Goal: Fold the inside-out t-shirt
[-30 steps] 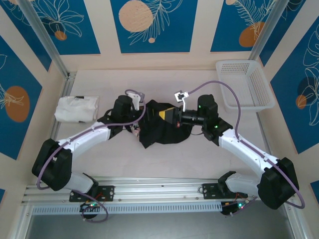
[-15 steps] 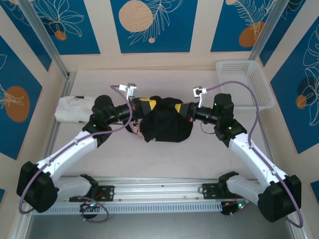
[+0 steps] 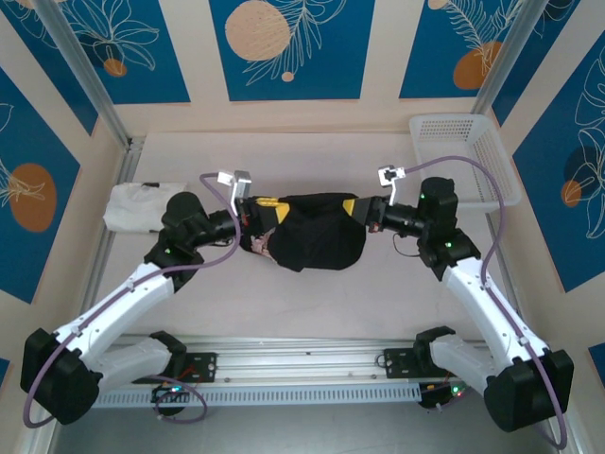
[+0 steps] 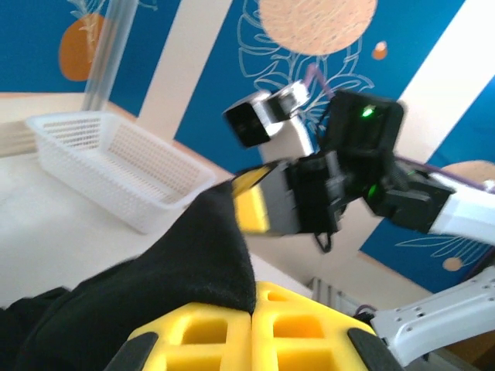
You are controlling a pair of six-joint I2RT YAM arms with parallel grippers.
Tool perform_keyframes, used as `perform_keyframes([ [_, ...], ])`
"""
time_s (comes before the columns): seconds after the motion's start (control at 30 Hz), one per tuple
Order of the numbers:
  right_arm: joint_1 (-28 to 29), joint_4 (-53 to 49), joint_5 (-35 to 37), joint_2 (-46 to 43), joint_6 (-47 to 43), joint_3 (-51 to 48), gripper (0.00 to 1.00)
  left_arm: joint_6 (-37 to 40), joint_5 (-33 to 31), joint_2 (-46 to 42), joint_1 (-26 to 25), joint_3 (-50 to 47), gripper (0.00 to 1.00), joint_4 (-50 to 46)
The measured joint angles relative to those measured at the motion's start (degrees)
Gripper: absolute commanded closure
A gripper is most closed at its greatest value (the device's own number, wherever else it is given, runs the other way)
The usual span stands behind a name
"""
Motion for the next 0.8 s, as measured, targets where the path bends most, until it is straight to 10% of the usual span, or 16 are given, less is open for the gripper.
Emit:
perform_keyframes([
  [0.3, -0.81, 10.19, -10.36, -0.5, 8.37, 0.33, 1.0, 5.55, -6.73, 0.74, 0.04, -1.42, 1.0, -6.84],
  [0.8, 0.96, 8.26, -11.39, 2.89, 6.93, 0.39, 1.0, 18.51, -22.71, 1.22, -5.42, 0.66, 0.35, -18.51],
])
